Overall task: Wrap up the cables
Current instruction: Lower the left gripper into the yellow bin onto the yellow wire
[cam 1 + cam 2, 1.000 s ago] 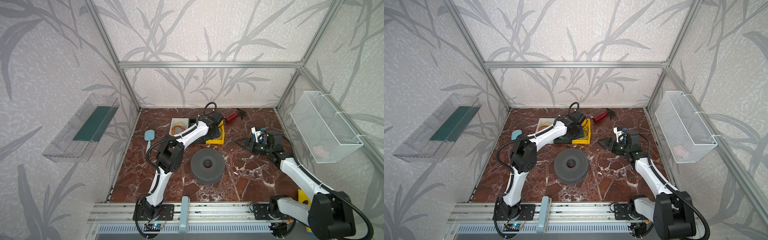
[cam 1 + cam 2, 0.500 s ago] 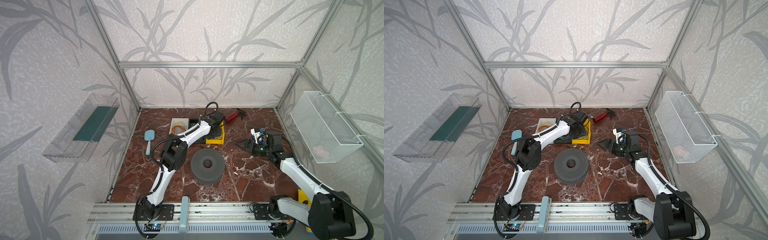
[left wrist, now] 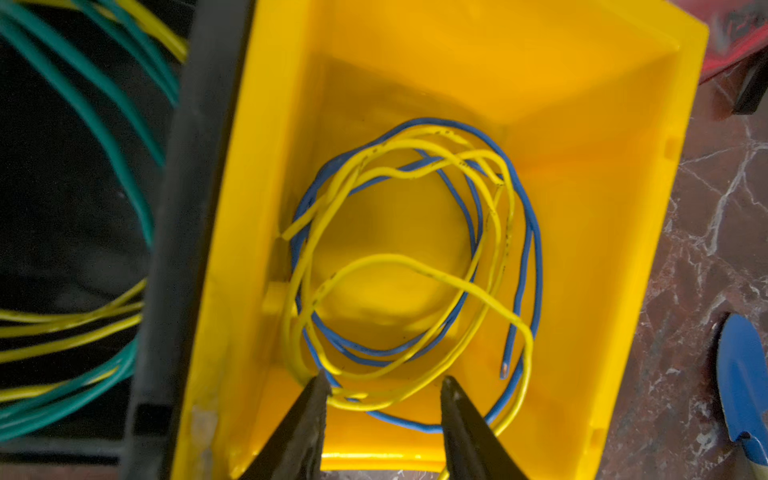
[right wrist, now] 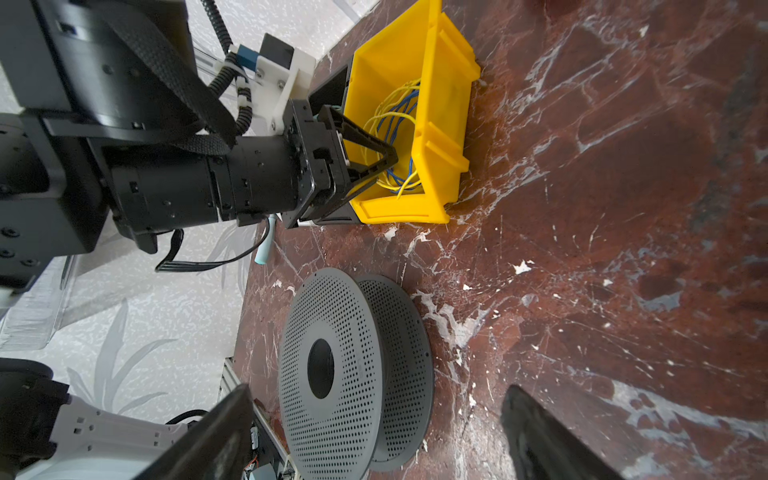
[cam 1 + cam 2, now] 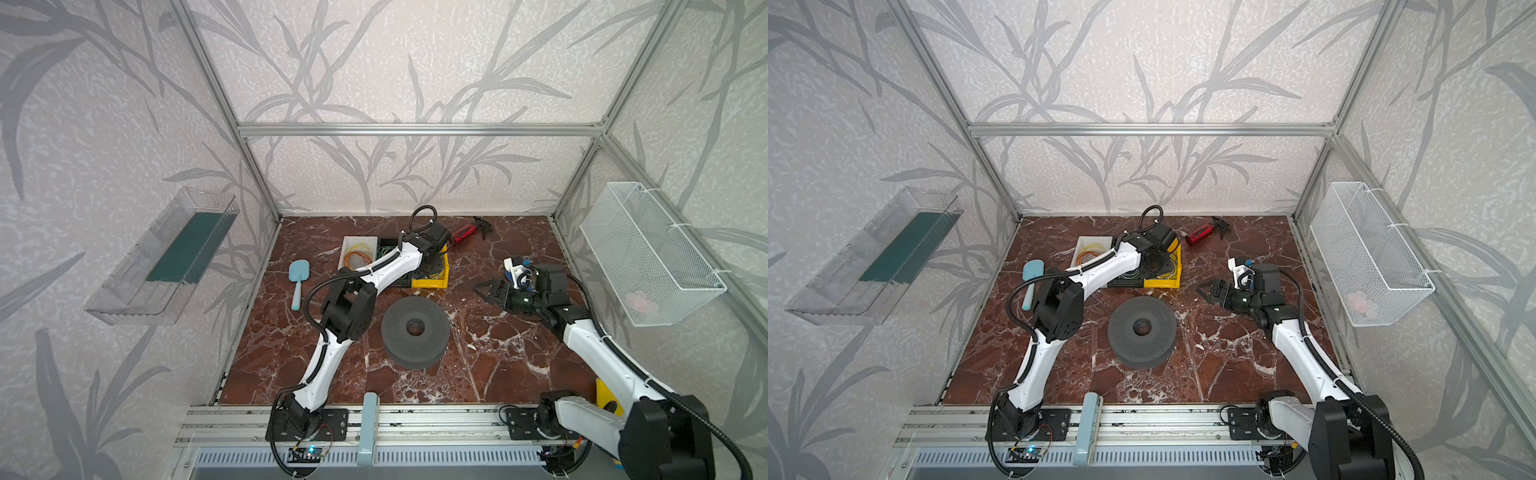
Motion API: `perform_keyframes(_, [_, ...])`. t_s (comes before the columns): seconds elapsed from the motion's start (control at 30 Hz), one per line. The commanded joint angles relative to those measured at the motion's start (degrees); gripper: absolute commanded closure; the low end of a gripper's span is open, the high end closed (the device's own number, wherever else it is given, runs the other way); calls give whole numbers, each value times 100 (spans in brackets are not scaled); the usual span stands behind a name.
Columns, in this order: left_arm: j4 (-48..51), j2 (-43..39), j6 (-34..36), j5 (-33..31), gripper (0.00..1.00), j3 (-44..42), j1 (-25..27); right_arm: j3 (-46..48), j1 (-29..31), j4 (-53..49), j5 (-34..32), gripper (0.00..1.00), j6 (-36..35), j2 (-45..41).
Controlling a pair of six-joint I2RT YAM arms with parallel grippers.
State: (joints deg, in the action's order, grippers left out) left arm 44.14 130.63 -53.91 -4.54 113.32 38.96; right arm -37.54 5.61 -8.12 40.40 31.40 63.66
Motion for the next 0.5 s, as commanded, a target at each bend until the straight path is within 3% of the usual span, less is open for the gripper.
perform_keyframes(0.0, [84, -491, -341, -341, 53, -197, 66, -25, -15, 2, -7, 8, -47, -90])
perform_keyframes(0.23, [272, -620, -682, -682, 52, -338, 129, -34, -16, 22, 60, 8, -62, -100])
perform_keyframes(0.47, [656, -145, -673, -779, 53, 329, 95, -78, -16, -197, 38, 8, -207, -143])
